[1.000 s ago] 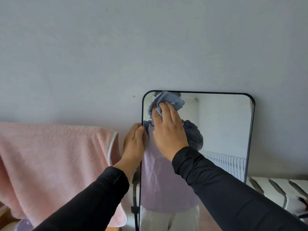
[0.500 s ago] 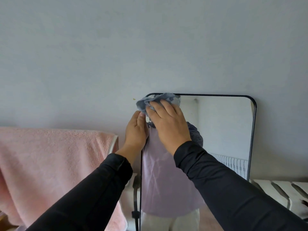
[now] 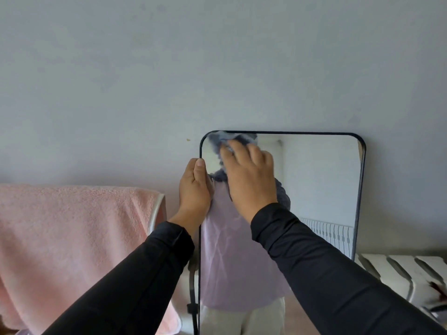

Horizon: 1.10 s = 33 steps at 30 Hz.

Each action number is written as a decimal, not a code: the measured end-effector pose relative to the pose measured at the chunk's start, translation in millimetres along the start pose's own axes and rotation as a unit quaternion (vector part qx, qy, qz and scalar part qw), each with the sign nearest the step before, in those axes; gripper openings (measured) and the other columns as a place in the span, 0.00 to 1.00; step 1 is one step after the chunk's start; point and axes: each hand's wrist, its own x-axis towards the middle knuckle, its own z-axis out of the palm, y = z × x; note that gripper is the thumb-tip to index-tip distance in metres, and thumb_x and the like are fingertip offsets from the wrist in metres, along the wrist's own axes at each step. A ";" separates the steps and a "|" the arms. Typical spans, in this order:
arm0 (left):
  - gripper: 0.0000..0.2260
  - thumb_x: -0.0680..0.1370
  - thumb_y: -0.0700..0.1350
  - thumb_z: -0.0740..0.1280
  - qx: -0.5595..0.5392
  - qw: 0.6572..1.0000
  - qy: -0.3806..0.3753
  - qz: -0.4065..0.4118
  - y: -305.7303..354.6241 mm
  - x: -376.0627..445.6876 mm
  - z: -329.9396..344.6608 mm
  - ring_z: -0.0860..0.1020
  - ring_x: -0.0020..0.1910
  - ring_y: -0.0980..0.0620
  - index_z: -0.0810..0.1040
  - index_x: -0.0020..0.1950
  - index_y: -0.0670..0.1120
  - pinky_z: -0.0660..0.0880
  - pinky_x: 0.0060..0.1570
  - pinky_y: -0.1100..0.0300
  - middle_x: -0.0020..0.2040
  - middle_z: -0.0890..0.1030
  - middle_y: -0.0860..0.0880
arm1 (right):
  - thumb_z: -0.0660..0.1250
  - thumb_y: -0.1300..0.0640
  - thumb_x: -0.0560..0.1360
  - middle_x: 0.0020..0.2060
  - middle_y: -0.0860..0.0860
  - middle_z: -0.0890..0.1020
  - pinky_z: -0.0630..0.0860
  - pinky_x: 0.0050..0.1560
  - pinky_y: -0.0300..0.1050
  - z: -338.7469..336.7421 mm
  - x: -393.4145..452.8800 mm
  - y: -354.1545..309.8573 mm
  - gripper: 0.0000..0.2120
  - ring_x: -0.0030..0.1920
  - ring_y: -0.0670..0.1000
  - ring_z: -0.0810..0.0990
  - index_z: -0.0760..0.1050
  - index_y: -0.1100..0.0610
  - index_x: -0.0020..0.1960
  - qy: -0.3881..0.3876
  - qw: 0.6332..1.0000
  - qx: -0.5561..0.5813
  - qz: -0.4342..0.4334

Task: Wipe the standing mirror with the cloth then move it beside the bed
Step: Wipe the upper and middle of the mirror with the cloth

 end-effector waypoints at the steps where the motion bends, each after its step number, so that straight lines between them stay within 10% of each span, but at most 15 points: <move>1: 0.14 0.87 0.44 0.52 0.009 1.000 0.007 0.005 3.2 -2.3 1.4 0.68 0.24 0.64 0.67 0.44 0.41 0.66 0.29 0.73 0.31 0.66 0.51 | 0.66 0.60 0.77 0.67 0.49 0.75 0.69 0.58 0.54 -2.3 -0.2 4.4 0.20 0.61 0.57 0.74 0.75 0.52 0.68 0.012 0.998 -0.001 0.058; 4: 0.14 0.87 0.45 0.51 0.008 1.000 0.012 0.000 4.4 -3.2 3.4 0.68 0.24 0.63 0.67 0.44 0.41 0.67 0.29 0.71 0.32 0.66 0.50 | 0.64 0.60 0.77 0.67 0.53 0.75 0.69 0.64 0.58 -0.7 1.6 -10.5 0.20 0.64 0.60 0.72 0.74 0.57 0.69 0.019 0.994 0.017 0.110; 11: 0.16 0.87 0.46 0.50 0.015 1.000 -0.019 -0.019 2.9 -0.3 -1.1 0.73 0.28 0.69 0.73 0.50 0.40 0.69 0.34 0.75 0.36 0.73 0.50 | 0.49 0.57 0.81 0.76 0.53 0.67 0.58 0.75 0.62 -2.9 4.7 1.3 0.26 0.77 0.58 0.61 0.63 0.56 0.78 -0.075 0.993 -0.002 -0.093; 20: 0.16 0.86 0.52 0.50 0.027 0.997 -0.005 -0.076 8.7 -6.2 1.7 0.72 0.26 0.67 0.69 0.42 0.51 0.66 0.26 0.79 0.35 0.69 0.53 | 0.65 0.53 0.74 0.74 0.54 0.68 0.68 0.60 0.55 -17.6 -17.7 39.4 0.27 0.66 0.59 0.68 0.69 0.56 0.72 -0.015 0.958 -0.011 0.286; 27: 0.16 0.87 0.50 0.49 0.017 0.996 0.012 -0.083 16.2 -12.6 8.9 0.70 0.20 0.72 0.65 0.40 0.53 0.66 0.23 0.78 0.34 0.68 0.53 | 0.51 0.61 0.78 0.78 0.55 0.62 0.63 0.73 0.58 -10.5 -14.4 28.8 0.28 0.76 0.59 0.62 0.60 0.58 0.79 -0.083 0.995 0.000 -0.055; 33: 0.17 0.86 0.51 0.49 0.039 0.995 0.028 -0.092 10.5 -9.8 8.8 0.71 0.21 0.71 0.67 0.40 0.52 0.66 0.24 0.78 0.35 0.69 0.52 | 0.62 0.57 0.76 0.76 0.48 0.65 0.62 0.65 0.57 -27.8 -37.7 98.8 0.29 0.75 0.55 0.63 0.62 0.50 0.77 -0.076 0.984 -0.087 0.134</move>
